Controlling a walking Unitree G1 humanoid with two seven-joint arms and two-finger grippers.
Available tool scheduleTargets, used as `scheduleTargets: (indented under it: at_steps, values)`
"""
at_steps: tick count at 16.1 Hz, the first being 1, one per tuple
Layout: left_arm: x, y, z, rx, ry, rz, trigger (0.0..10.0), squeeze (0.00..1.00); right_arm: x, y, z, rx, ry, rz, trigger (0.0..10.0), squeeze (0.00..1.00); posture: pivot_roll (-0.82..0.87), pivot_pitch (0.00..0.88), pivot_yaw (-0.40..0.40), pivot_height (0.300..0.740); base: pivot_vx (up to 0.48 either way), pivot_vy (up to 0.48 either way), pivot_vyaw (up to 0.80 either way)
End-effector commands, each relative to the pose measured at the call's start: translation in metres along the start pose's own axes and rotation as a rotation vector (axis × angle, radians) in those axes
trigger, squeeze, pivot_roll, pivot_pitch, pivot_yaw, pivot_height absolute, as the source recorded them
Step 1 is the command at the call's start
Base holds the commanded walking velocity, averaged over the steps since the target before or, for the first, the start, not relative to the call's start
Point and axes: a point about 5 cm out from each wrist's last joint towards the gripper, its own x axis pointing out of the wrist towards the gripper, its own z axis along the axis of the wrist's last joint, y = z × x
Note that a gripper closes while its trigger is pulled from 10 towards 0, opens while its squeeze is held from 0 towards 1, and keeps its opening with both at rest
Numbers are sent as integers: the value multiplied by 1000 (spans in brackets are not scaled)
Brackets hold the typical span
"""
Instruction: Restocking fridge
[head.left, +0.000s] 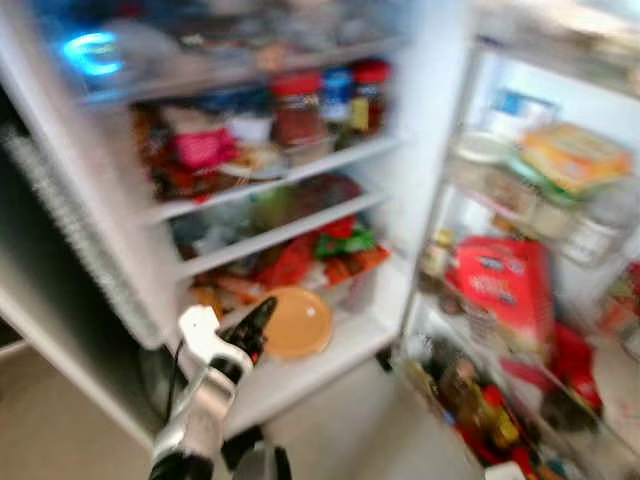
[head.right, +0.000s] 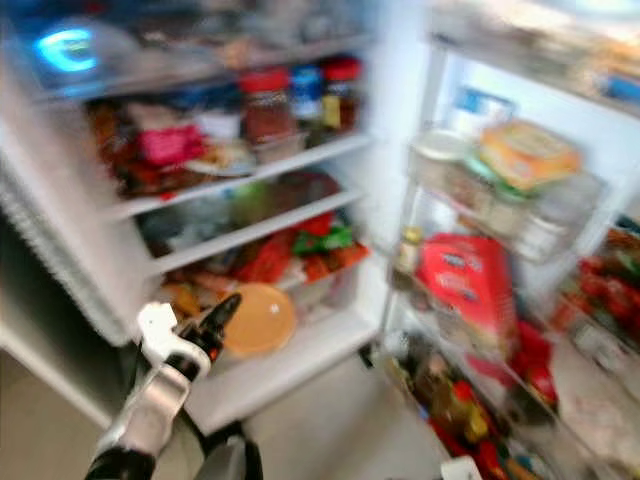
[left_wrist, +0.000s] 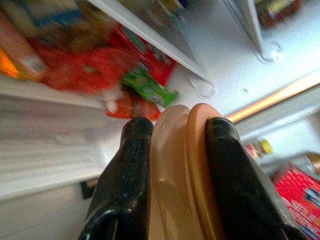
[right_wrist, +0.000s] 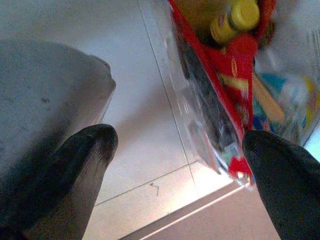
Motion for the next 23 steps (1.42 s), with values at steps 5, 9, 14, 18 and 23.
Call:
scheduleTargets:
  at_steps: [5, 9, 14, 18, 23]
  values:
    - [7, -12, 7, 0, -28, -57, 10000, 0, 1, 15, 8, 11, -34, 56, 10000, 0, -82, 0, 53, 631, 267, 0, 0]
    - [7, -14, 7, -4, -23, -73, 10000, 0, 1, 15, 9, 15, -39, 58, 10000, 0, -81, 0, 52, 631, 276, 0, 0]
    - [10, -20, 9, -14, -22, -104, 10000, 0, 1, 15, 10, 19, -44, 56, 10000, 0, -84, 0, 53, 631, 281, 0, 0]
    - [12, -22, 13, -37, -46, -106, 10000, 0, 1, 16, 10, 19, -41, 57, 10000, 0, -83, 0, 53, 631, 290, 0, 0]
    - [16, -17, 25, -75, -130, -45, 10000, 0, 1, 19, 9, 11, -34, 67, 10000, 0, -82, 0, 47, 631, 295, 0, 0]
